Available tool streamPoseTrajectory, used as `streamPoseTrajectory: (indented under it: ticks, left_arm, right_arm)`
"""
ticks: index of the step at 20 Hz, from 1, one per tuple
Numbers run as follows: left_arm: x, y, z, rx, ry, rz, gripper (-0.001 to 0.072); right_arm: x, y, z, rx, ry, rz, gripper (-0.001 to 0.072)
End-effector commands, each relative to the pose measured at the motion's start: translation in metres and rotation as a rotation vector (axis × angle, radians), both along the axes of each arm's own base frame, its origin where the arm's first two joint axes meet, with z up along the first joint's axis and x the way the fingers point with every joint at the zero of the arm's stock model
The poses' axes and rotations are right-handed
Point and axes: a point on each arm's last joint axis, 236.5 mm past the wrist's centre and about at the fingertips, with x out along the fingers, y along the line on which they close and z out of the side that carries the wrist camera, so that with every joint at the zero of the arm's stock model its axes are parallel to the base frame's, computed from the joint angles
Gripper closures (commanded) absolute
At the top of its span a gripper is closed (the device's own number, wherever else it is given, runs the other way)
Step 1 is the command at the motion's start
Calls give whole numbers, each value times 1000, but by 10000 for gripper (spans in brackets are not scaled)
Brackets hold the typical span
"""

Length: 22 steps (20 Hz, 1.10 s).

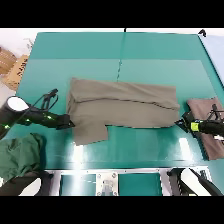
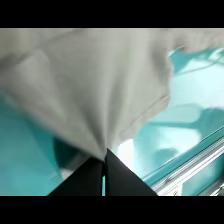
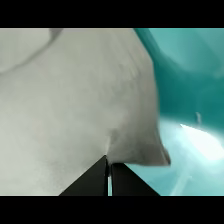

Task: Fold the shirts.

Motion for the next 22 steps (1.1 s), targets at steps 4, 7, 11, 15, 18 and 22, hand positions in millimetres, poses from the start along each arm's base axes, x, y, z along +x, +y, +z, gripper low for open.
streamPoseTrajectory:
  ticks: [4,7,11,15,18,22]
  left_arm:
    - [-1,16,66,86,-137,-20,684]
    - [36,19,81,87,-274,53,684]
    - [84,30,95,97,-424,164,683]
    - [129,19,67,58,-367,136,683]
    - [173,10,39,11,-331,135,682]
    - [240,15,7,-7,-356,234,566]
  right_arm:
    - [6,-5,41,-3,-13,84,699]
    - [40,1,68,-26,-122,105,698]
    - [106,11,92,-32,-242,130,697]
    - [153,20,74,0,-209,195,697]
    - [176,25,39,38,-145,221,697]
    - [205,5,4,23,-132,159,513]
